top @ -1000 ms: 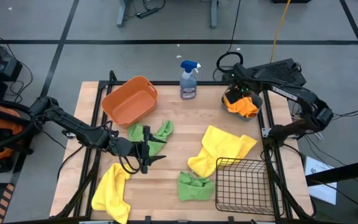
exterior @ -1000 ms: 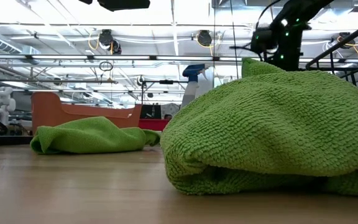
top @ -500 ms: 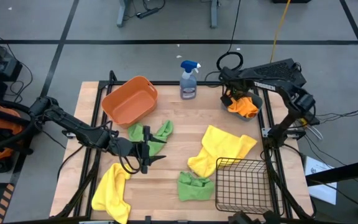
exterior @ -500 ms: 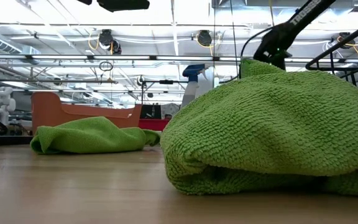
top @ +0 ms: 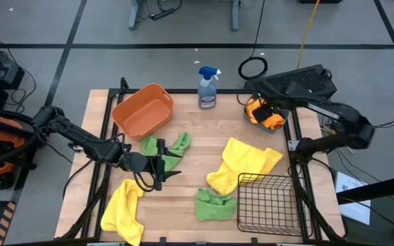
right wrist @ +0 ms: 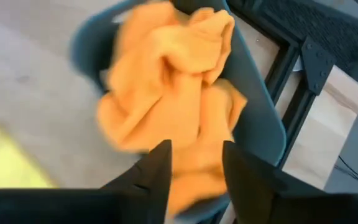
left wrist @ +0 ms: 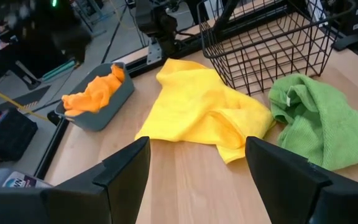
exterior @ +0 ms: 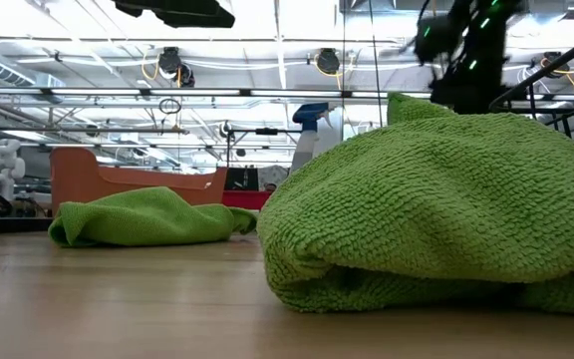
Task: Sort microfiber towel by color & place in baskets
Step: Put the left green microfiber towel into the orange bin
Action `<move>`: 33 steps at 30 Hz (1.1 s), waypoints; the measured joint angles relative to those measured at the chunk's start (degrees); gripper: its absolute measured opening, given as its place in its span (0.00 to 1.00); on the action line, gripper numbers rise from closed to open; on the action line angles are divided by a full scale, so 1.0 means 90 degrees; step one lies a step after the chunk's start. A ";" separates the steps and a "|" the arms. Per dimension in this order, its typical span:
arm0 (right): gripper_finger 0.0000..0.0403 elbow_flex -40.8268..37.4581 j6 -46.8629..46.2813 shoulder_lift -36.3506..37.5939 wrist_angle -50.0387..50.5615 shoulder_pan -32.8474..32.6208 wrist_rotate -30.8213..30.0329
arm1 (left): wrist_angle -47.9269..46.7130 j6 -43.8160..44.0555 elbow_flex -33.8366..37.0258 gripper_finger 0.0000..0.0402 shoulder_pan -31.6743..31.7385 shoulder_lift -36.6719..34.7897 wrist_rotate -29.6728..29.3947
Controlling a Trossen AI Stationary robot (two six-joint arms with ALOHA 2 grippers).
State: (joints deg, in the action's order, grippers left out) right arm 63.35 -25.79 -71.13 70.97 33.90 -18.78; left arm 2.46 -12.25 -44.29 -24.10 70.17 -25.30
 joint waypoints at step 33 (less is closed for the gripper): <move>0.21 -0.1173 -0.2426 0.0162 -0.1615 -0.6316 0.1289 | 0.0005 0.0399 0.0000 0.67 0.0000 0.0000 0.0163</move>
State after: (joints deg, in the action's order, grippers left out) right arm 52.80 -47.63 -69.67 56.43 -22.94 -7.18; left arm 2.51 -8.66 -44.29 -24.09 70.17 -23.83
